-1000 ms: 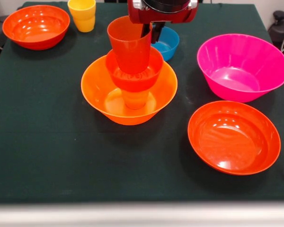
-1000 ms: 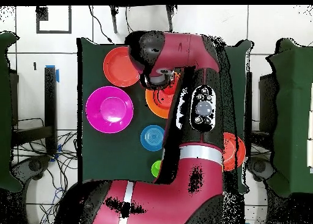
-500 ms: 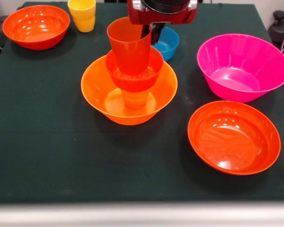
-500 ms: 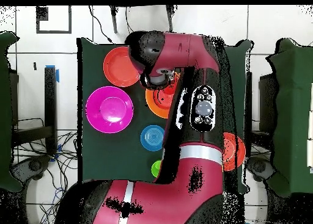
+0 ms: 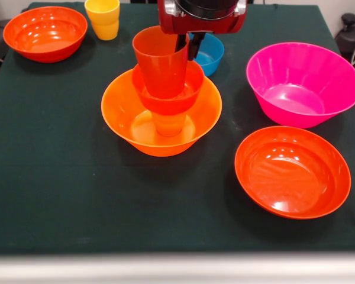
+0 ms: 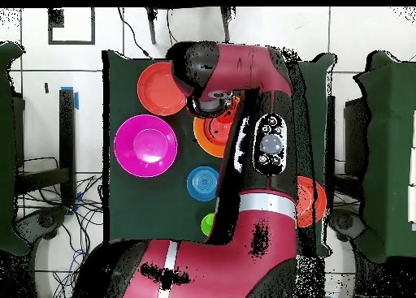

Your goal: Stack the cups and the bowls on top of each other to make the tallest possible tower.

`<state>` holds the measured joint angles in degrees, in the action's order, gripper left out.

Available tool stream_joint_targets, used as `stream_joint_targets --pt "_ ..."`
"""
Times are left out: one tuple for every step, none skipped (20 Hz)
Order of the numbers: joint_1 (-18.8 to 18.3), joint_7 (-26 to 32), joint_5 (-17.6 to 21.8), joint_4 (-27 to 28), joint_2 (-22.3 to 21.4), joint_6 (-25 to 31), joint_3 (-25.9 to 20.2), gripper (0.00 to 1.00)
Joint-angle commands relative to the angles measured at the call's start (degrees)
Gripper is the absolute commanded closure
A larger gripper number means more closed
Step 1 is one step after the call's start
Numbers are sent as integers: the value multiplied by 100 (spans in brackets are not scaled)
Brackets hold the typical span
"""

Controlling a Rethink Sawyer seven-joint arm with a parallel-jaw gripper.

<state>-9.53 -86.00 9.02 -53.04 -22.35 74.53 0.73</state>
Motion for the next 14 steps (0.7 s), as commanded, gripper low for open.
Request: stream_joint_targets --pt "96 -847 -58 -373 40 -310 -213 100" --pt "114 -873 -63 -382 19 -277 -199 100" --pt "128 -903 -75 -415 -2 -271 -193 100" --pt "143 -933 -87 -448 -23 -264 -186 100" --pt "150 -941 -99 -505 -62 -266 -174 100" --pt "162 -963 -113 -548 -91 -268 -164 100" --pt "166 -969 -119 -577 -107 -268 -156 100" --pt "171 -977 -125 -590 -113 -257 -147 100" --pt "177 -982 -131 -622 -124 -289 -140 100" --pt "180 -981 -134 -634 -127 -294 -135 100" --pt "178 -979 -138 -603 -102 -294 -135 100" --pt "177 -976 -149 -600 -97 -303 -137 100" --pt "179 -976 -157 -598 -90 -306 -136 100" --pt "179 -974 -165 -587 -83 -302 -138 100"
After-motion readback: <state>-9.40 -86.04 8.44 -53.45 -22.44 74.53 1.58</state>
